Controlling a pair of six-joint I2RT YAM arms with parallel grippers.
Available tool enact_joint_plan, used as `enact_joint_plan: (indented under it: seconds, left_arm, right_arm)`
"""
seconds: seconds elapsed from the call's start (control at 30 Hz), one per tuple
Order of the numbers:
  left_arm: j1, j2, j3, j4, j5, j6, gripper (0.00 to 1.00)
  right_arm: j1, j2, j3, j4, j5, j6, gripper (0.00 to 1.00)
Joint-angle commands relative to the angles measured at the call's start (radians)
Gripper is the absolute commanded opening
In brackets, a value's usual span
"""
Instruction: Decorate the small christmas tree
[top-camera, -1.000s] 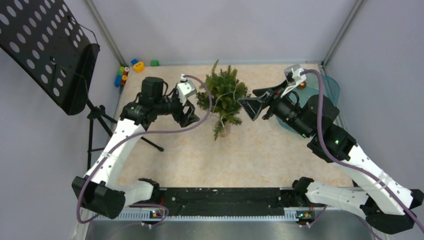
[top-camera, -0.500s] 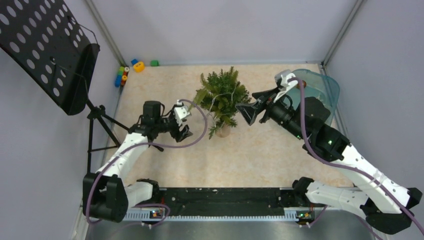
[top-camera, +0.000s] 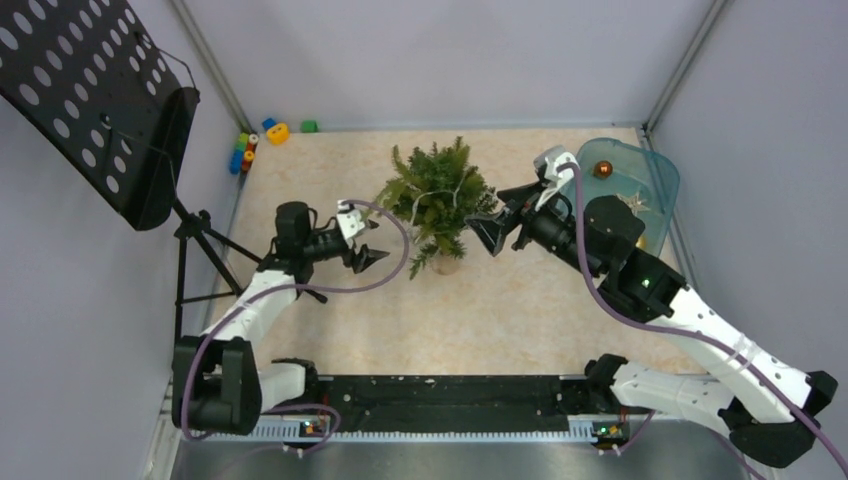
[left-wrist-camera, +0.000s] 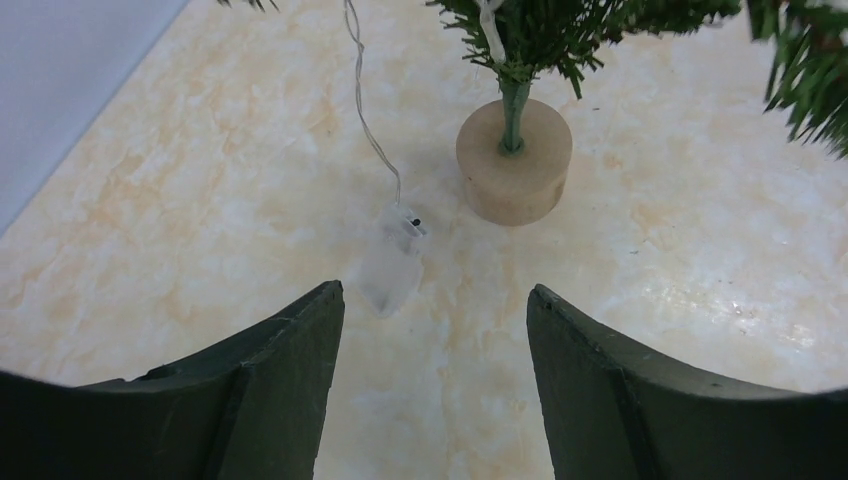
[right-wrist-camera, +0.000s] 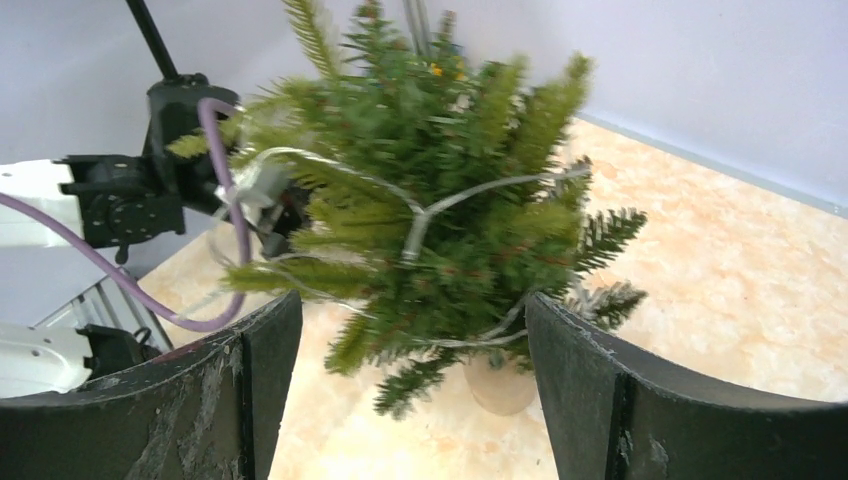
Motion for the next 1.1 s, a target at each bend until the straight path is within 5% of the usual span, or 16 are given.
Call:
enact_joint_plan:
  seconds: [0.0, 0.2, 0.33, 0.47, 0.53, 0.83, 1.07]
  left_arm:
    - [0.088, -0.13, -0.046, 0.07, 0.194, -0.044, 0.72]
    - [0.192, -0.187, 0.078, -0.085, 0.355, -0.1, 0.73]
    - [0.136, -0.16, 0.158, -0.132, 0.224, -0.186, 0.83]
    - [-0.054, -0.126, 0.241, -0.104, -0.048, -0.321, 0.8]
    - [-0.086, -0.087, 0.313, -0.122, -0.06, -0.389, 0.78]
    - [-0.087, -0.09, 0.373, -0.223, -0.025, -0.287, 0.78]
    - [-0.071, -0.151, 0.482, -0.506, -0.047, -0.142, 0.8]
  right_arm:
    - [-0.012, 0.016, 0.006, 0.038, -0.025, -0.027, 0.81]
    - [-0.026, 0.021, 0.004, 0.036, -0.039, -0.027, 0.81]
    - [-0.036, 0.048, -0.017, 0.09, -0.107, -0.027, 0.84]
    - [-0.041, 0.146, -0.02, 0.193, -0.282, -0.045, 0.85]
    - [-0.041, 0.207, 0.016, 0.18, -0.318, -0.044, 0.85]
    - [-0.049, 0.258, 0.033, 0.146, -0.093, -0.089, 0.7]
    - [-0.052, 0.234, -0.006, 0.155, 0.038, -0.078, 0.59]
